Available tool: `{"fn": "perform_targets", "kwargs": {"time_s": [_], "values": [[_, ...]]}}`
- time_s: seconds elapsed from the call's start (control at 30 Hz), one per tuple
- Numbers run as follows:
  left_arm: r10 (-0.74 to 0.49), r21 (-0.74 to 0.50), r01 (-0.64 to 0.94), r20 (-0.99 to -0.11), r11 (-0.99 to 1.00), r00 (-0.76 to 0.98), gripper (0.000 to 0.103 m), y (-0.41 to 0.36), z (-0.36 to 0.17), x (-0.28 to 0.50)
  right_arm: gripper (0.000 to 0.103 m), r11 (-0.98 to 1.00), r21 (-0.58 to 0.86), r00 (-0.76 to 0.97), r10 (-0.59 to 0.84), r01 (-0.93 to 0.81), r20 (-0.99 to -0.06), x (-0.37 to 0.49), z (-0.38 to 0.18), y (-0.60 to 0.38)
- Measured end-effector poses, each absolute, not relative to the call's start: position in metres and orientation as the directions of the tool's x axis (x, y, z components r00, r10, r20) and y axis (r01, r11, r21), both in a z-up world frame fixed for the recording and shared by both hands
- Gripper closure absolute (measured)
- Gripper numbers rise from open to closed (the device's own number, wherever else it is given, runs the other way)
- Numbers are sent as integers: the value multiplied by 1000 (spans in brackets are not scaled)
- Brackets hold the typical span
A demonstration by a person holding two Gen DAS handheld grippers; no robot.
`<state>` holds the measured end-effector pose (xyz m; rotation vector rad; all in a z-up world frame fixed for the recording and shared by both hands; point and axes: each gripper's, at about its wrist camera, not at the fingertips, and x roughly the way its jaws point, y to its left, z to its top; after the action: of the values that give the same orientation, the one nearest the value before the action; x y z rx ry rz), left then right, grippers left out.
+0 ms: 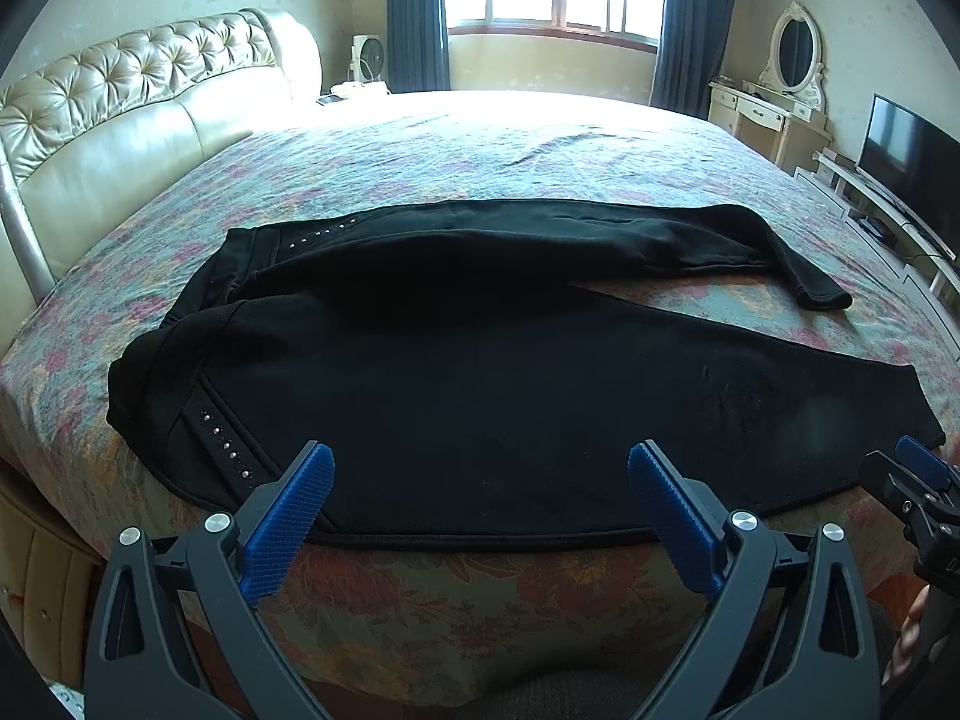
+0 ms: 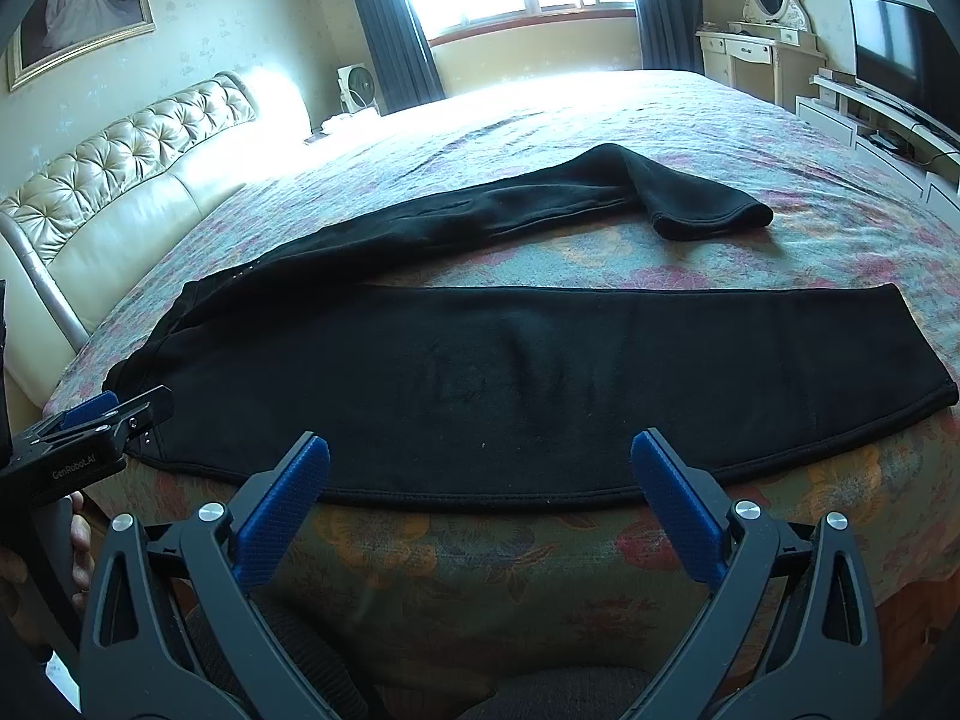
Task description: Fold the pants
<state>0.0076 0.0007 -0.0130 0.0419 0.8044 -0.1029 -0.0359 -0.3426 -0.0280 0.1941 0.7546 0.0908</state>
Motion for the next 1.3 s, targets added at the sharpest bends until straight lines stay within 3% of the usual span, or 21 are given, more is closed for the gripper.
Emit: {"fn": "perform_targets", "kwargs": {"time_s": [0.83,1.3], "values": [[-51,11,86,-731,996,680,5,7,-21,13,2,972,236,710,164,4,-685,-30,-36,-349],[-116,-101,57,-804,993,583,5,18,-28,24,2,972,237,701,173,-6,-692,-26,-39,-346]]}}
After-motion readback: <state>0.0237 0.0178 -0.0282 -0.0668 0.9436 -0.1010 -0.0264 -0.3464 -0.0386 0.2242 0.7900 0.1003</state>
